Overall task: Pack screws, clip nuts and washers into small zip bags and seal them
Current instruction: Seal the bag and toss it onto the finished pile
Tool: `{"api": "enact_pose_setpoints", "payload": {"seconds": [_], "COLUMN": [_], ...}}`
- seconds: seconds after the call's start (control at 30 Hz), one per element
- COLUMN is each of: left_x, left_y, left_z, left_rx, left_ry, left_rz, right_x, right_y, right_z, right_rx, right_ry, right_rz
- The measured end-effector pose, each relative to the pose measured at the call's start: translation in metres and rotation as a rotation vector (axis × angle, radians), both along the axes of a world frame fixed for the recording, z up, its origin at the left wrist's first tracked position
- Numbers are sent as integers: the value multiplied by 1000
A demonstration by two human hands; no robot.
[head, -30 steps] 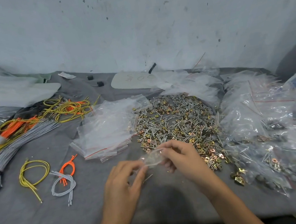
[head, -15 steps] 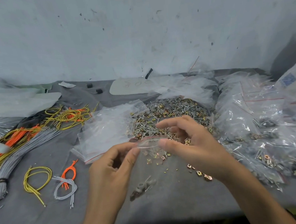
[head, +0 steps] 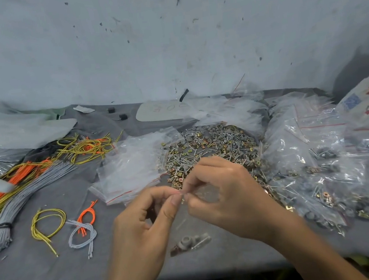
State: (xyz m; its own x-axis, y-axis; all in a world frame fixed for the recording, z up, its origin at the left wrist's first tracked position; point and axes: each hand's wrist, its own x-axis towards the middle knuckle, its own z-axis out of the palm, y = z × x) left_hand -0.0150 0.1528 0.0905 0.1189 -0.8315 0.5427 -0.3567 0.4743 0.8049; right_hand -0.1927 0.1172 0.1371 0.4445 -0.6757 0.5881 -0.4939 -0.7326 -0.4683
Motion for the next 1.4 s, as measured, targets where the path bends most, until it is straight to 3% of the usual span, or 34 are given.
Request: {"api": "enact_pose_setpoints", "payload": {"seconds": [0.2,0.43,0.53,0.7,0.77,0.97,1.23,1.4], "left_x": [7,12,1,-19,-33,-67,-30,-24], "left_y": [3,-2,-4,-10,-12,-16,-31,-46], "left_z": [2,-3,-7,-15,-19,-34,-92,-116], "left_rx": [-25,12,24,64,89,182,379,433], "left_ry": [-18,47,37,68,143,266,155,163], "left_rz": [28,13,-9,-53,-83,-194,87,156], "right_x": [-19,-52,-61,-60,-53,-79,-269,-359], "right_y": [1,0,6,30,34,29,-25,-97], "right_z": [-5,-19,-34,-77,-96,-101,-56,-55], "right_rx": [-57,52,198,742,843,738,450,463], "right_ry": [-69,-99,-156,-531,-604,-649,-700,-603], "right_rz": [-59,-169,-156,-113,-54,-159,-799,-1073]}}
